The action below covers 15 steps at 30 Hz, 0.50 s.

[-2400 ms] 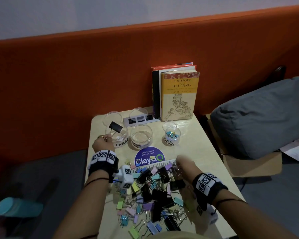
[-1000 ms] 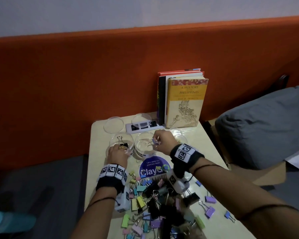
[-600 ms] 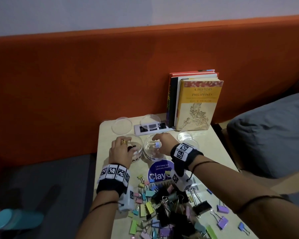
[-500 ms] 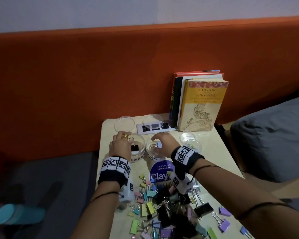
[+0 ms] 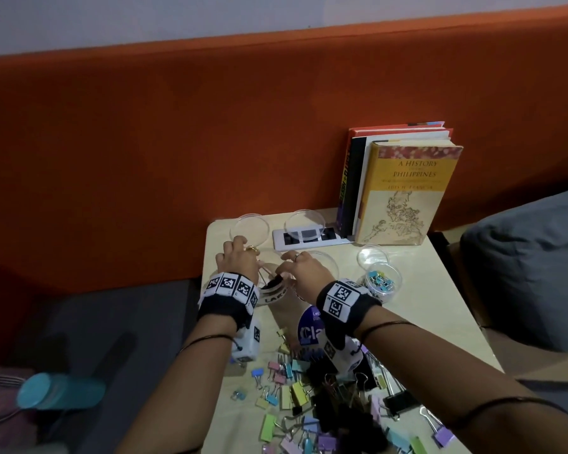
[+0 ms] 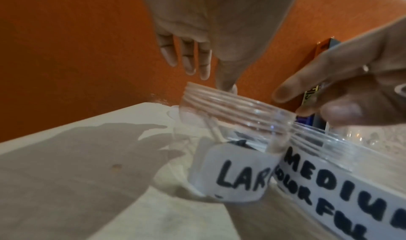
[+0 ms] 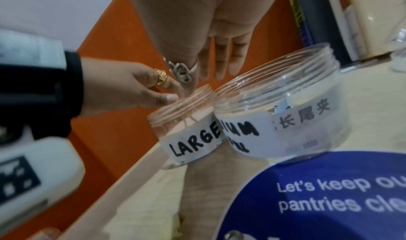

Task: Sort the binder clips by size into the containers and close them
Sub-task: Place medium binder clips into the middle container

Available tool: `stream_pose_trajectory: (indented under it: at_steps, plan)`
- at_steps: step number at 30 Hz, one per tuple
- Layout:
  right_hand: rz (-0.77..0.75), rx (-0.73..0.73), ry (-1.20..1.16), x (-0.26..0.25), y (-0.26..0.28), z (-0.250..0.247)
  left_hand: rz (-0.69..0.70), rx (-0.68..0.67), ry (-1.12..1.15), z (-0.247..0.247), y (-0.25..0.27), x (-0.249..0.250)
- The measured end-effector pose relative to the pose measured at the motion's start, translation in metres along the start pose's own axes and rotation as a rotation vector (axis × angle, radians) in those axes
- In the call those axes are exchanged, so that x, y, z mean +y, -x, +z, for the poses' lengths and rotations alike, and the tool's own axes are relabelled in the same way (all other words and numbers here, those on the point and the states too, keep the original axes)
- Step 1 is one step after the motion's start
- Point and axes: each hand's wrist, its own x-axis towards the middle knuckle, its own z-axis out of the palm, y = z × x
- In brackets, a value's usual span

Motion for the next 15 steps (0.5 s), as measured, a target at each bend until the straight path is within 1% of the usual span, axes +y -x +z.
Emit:
stream_pose_trajectory:
  at_steps: [3,5,6,8,10,13,15]
  plan:
    - [-0.017,0.164,-0.163,0.007,0.01,0.001,0.05,0.002,0.081,0.001,0.011,-0.002]
    - [-0.025,0.204,-0.227,0.017,0.026,0.0,0.08,0.023,0.165,0.0,0.026,-0.002]
    - [-0.028,0.198,-0.239,0.023,0.036,-0.001,0.104,0.033,0.187,-0.001,0.036,-0.001]
    - [-0.016,0.161,-0.23,0.035,0.061,0.0,0.166,0.035,0.203,-0.001,0.06,0.004]
    - [0.02,0.086,-0.177,0.045,0.088,0.005,0.225,-0.011,0.239,0.002,0.089,0.012]
    - [0.111,-0.078,-0.095,0.056,0.123,0.017,0.324,-0.193,0.278,0.014,0.124,0.028]
    - [0.164,-0.129,-0.096,0.059,0.142,0.025,0.422,-0.35,0.192,0.023,0.14,0.038]
